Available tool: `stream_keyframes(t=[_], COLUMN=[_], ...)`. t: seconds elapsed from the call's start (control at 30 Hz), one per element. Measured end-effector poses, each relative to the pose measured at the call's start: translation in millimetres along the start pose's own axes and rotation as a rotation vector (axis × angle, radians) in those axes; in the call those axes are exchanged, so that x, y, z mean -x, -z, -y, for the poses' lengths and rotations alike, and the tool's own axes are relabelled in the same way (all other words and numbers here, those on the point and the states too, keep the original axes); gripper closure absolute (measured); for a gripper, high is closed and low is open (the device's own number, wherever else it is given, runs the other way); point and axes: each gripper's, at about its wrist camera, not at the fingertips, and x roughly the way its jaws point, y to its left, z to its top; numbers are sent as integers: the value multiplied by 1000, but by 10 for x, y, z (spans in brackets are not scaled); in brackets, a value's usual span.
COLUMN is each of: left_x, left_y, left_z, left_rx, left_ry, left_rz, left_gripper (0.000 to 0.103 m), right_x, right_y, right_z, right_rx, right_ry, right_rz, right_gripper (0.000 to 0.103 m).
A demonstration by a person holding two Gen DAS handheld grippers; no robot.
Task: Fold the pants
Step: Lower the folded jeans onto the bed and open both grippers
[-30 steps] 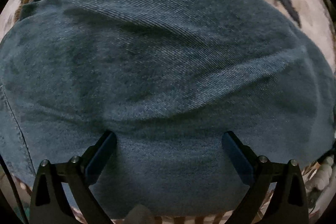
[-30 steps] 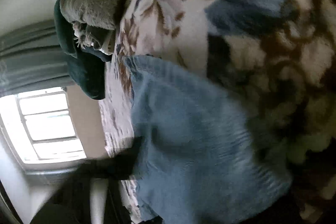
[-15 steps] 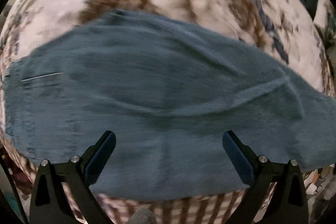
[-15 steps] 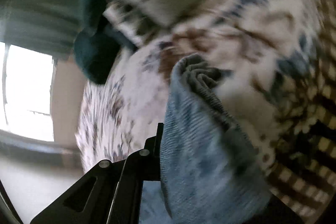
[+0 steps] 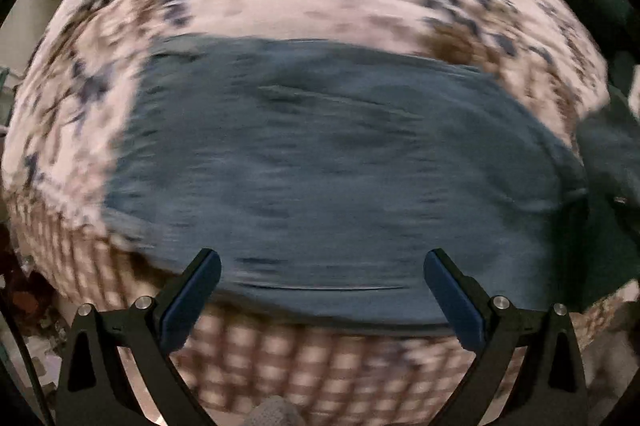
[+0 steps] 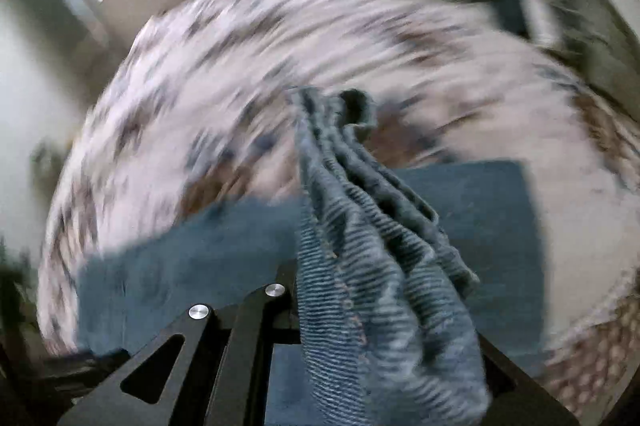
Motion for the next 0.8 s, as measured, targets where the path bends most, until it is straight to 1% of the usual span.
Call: stream_keyframes(t=[0.07, 0.13, 0.2, 0.23, 0.27, 0.3, 0.33, 0.37, 0.43, 0.47, 0.5, 0.57, 0.6, 0.67, 0.7, 0.73, 0.77, 0.8], left_x=[46, 21, 6, 12, 30, 48, 70, 89, 93, 92, 74, -70, -176, -418, -571, -666, -709, -717], left_y=[85, 75, 24, -7, -40, -68, -103, -147, -237, -273, -312, -401, -427, -461, -468, -460, -449, -431], left_z=[-356, -577, -717, -746, -756, -746, -713, -650, -460, -358, -244, 13, 140, 356, 493, 592, 685, 764], left_rx=[15, 29, 44, 50, 56, 58, 60, 60, 49, 39, 30, 24, 20, 10, -8, -31, -67, -104], left_ry=[-15, -25, -19, -5, 13, 29, 54, 84, 143, 172, 196, 275, 308, 333, 330, 301, 258, 220], left_rz=[10, 10, 18, 25, 33, 39, 47, 54, 61, 60, 49, 6, -31, -125, -185, -215, -210, -196], left_gripper=[0, 0, 0, 0, 0, 0, 0, 0, 0, 0, 0, 0, 0, 0, 0, 0, 0, 8], right_x=[-327, -598, -798, -822, -799, -754, -678, -565, -346, -221, -128, -33, -6, 15, 0, -12, -16, -7], right_y=[226, 455, 597, 623, 622, 602, 581, 552, 499, 474, 459, 448, 431, 405, 365, 336, 314, 306], right_z=[-455, -801, -959, -983, -979, -954, -904, -827, -622, -482, -348, -75, 67, 431, 592, 795, 975, 1096], right_rx=[93, 185, 242, 254, 254, 242, 221, 185, 103, 56, 15, -51, -83, -142, -172, -221, -263, -294], right_ry=[5, 37, 69, 70, 42, -13, -74, -151, -257, -280, -272, -215, -186, -118, -91, -66, -57, -49], right_rz=[-75, -139, -220, -242, -261, -286, -316, -338, -353, -348, -344, -359, -363, -361, -362, -361, -360, -358], right_gripper=[97, 95, 84, 82, 68, 42, 29, 21, 21, 21, 21, 21, 21, 21, 21, 21, 21, 21])
